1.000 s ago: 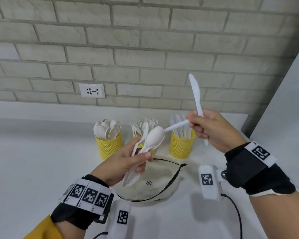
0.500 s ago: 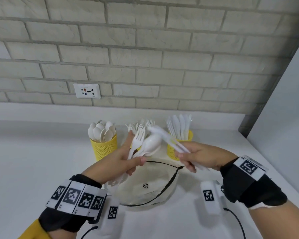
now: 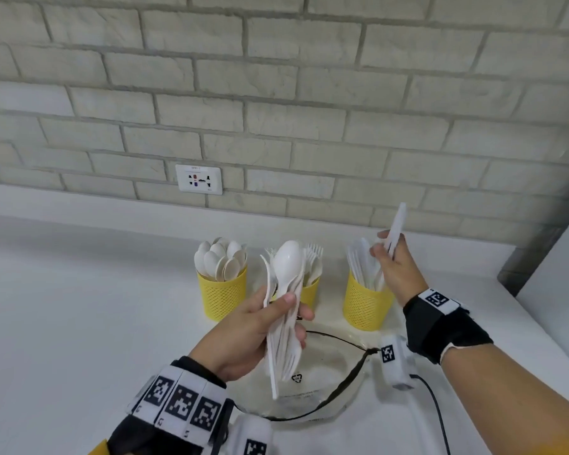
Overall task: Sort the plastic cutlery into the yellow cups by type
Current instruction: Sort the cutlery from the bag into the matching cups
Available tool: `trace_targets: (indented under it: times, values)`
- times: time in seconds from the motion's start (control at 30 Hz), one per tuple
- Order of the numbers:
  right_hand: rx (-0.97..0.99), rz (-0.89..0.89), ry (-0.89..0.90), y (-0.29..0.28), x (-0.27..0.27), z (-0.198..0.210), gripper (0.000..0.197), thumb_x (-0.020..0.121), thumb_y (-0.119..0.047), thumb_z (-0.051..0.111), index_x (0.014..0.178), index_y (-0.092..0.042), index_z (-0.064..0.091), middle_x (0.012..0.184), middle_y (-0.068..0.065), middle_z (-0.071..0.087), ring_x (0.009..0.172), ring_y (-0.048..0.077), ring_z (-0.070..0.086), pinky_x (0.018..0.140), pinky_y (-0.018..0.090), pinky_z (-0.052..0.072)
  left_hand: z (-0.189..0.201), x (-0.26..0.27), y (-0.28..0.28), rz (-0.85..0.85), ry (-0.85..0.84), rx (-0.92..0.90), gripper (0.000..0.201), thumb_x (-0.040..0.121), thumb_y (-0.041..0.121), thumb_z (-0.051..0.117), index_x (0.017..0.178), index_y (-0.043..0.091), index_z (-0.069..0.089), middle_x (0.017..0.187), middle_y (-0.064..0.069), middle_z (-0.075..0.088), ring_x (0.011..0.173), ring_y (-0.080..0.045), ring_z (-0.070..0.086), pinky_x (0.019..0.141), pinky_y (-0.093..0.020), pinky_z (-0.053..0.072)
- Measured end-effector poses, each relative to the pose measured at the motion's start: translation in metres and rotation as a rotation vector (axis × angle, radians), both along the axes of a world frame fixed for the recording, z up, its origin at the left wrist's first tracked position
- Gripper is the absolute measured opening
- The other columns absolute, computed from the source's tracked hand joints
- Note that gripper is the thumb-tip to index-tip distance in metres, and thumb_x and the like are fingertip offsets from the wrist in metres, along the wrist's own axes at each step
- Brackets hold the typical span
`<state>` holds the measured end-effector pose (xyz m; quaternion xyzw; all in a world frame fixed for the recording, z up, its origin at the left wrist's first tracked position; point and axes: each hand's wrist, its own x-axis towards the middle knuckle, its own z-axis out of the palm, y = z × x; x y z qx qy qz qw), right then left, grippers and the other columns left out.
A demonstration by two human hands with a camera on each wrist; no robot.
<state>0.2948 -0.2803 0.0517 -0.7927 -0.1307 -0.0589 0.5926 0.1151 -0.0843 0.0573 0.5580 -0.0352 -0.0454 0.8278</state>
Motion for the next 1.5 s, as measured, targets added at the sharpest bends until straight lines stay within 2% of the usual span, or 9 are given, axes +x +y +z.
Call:
trace_targets:
  times: [0.13,0.27,0.37,0.53,0.67,1.13,1.27,1.37,1.5]
  values:
    - [-0.067,-0.116,0.028,0.0,0.005,-0.008,0.046,0.09,-0.012,0.055,0.132,-0.006,0.038,0.107,0.009,0.047,0.11,0.028,0.052,0.084,0.021,0.036,-0.001,0.004,0.004,0.007,0.027,-0.072,0.016,0.091,0.02,0.053,0.104,0.012,0.046,0.066,0.0,0.05,0.049,-0.011,0.044,0.06,-0.028,0.048]
    - [-0.117,-0.253,-0.262,0.003,-0.008,0.011,0.04,0.086,-0.006,0.059,0.124,-0.009,0.048,0.118,0.017,0.045,0.112,0.027,0.05,0.094,0.027,0.041,-0.002,0.007,0.002,0.011,0.038,-0.136,0.025,0.089,0.007,0.053,0.114,0.006,0.049,0.072,-0.004,0.058,0.049,-0.013,0.051,0.06,-0.029,0.052]
    - [-0.119,0.102,-0.56,0.018,-0.05,0.039,0.022,0.081,-0.004,0.061,0.089,-0.024,0.065,0.09,-0.002,0.054,0.087,0.001,0.054,0.072,0.009,0.039,-0.001,0.01,-0.002,0.006,0.067,-0.165,0.02,0.093,0.001,0.044,0.11,0.0,0.054,0.086,-0.01,0.07,0.06,-0.02,0.065,0.061,-0.033,0.057]
    - [-0.458,0.8,-0.543,0.041,-0.109,0.044,0.031,0.074,0.007,0.055,0.085,-0.013,0.075,0.085,0.006,0.052,0.075,0.005,0.051,0.069,0.018,0.048,-0.001,0.012,-0.003,-0.045,0.091,-0.226,0.025,0.083,0.0,0.05,0.106,-0.007,0.054,0.081,-0.016,0.067,0.072,-0.023,0.068,0.066,-0.031,0.057]
    - [-0.602,0.829,-0.607,0.039,-0.112,0.043,0.029,0.077,0.001,0.056,0.088,-0.018,0.075,0.093,-0.006,0.044,0.085,0.002,0.044,0.075,0.008,0.044,-0.006,0.01,0.0,-0.06,0.122,-0.313,0.036,0.08,0.003,0.055,0.115,-0.006,0.054,0.099,-0.022,0.061,0.093,-0.032,0.063,0.084,-0.046,0.055]
    - [-0.5,0.743,-0.776,0.025,-0.126,0.032,0.008,0.086,-0.026,0.056,0.092,-0.029,0.061,0.109,-0.01,0.049,0.1,0.01,0.053,0.084,0.032,0.047,0.012,0.004,-0.008,-0.117,0.306,-0.542,0.028,0.081,0.006,0.045,0.083,-0.007,0.07,0.083,-0.02,0.072,0.071,-0.026,0.072,0.06,-0.032,0.059]
    - [-0.164,0.72,-0.611,0.022,-0.135,0.046,0.014,0.095,-0.036,0.041,0.093,-0.035,0.054,0.11,-0.008,0.059,0.106,0.009,0.058,0.092,0.022,0.044,0.016,0.006,-0.01,0.023,0.308,-0.448,0.021,0.096,0.01,0.041,0.091,-0.001,0.058,0.07,-0.016,0.071,0.054,-0.021,0.069,0.049,-0.029,0.057]
    - [0.13,0.608,-0.478,0.024,-0.143,0.06,0.018,0.096,-0.029,0.037,0.091,-0.04,0.05,0.081,-0.001,0.062,0.079,0.012,0.062,0.079,0.017,0.045,0.011,0.005,-0.013,0.159,0.254,-0.274,0.006,0.096,0.01,0.045,0.095,0.008,0.051,0.065,-0.008,0.064,0.038,-0.011,0.05,0.042,-0.022,0.048]
    - [0.087,0.446,-0.209,0.04,-0.145,0.062,0.012,0.084,-0.038,0.055,0.094,-0.031,0.054,0.061,-0.015,0.056,0.053,-0.001,0.052,0.058,0.013,0.041,-0.007,0.01,-0.024,0.461,-0.017,0.423,0.021,0.091,0.011,0.054,0.109,0.016,0.044,0.075,0.001,0.053,0.062,-0.015,0.05,0.061,-0.029,0.047]
